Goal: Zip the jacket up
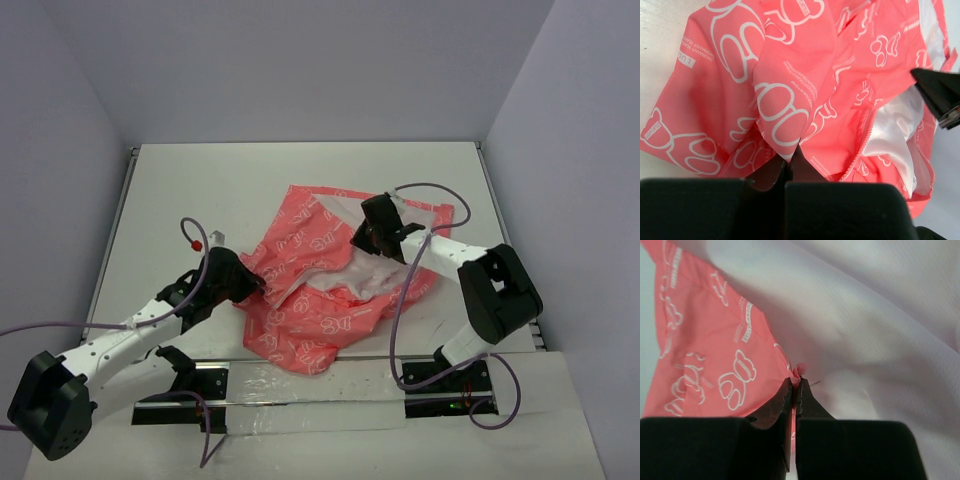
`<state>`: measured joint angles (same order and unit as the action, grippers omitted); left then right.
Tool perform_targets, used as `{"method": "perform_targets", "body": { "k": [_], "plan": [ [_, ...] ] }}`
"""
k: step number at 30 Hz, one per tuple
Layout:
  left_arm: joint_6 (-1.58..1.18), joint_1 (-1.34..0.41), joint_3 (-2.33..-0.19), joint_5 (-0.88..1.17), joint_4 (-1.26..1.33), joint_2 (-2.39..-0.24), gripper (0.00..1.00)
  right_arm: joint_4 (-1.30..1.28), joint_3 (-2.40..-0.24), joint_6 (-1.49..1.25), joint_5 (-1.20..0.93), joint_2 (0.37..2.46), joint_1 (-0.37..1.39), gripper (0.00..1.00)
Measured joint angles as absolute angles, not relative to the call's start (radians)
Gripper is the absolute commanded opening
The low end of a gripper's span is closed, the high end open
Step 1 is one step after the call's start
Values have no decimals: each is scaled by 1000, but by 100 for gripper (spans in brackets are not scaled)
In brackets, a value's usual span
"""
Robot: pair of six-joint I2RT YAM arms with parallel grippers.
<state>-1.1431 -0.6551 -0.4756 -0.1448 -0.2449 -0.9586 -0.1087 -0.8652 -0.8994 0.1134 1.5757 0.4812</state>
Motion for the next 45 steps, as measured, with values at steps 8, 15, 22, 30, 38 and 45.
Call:
{"method": "perform_targets", "body": {
  "k": [8,15,22,30,38,45],
  "plan": [
    [-1141,-661,-394,-130,-328,-753,31,-156,-1011,-778,62,1576,482,0],
    [-1042,-663,-513,-182,-485,-699,99,-204,-1114,-591,-30,1581,478,0],
    [-878,-663,-736,-147,-328,-857,99,-227,-1120,-514,-180,1578,477,0],
    [-775,-663,-745,80,24,-1218,90,-365,-1187,-523,-225,1564,477,0],
    [-771,-678,-757,236,247,-1370,79,-429,-1187,-560,-222,1489,477,0],
    [-751,-736,-832,263,319,-1464,81,-451,-1186,-587,-211,1480,478,0]
  ]
}}
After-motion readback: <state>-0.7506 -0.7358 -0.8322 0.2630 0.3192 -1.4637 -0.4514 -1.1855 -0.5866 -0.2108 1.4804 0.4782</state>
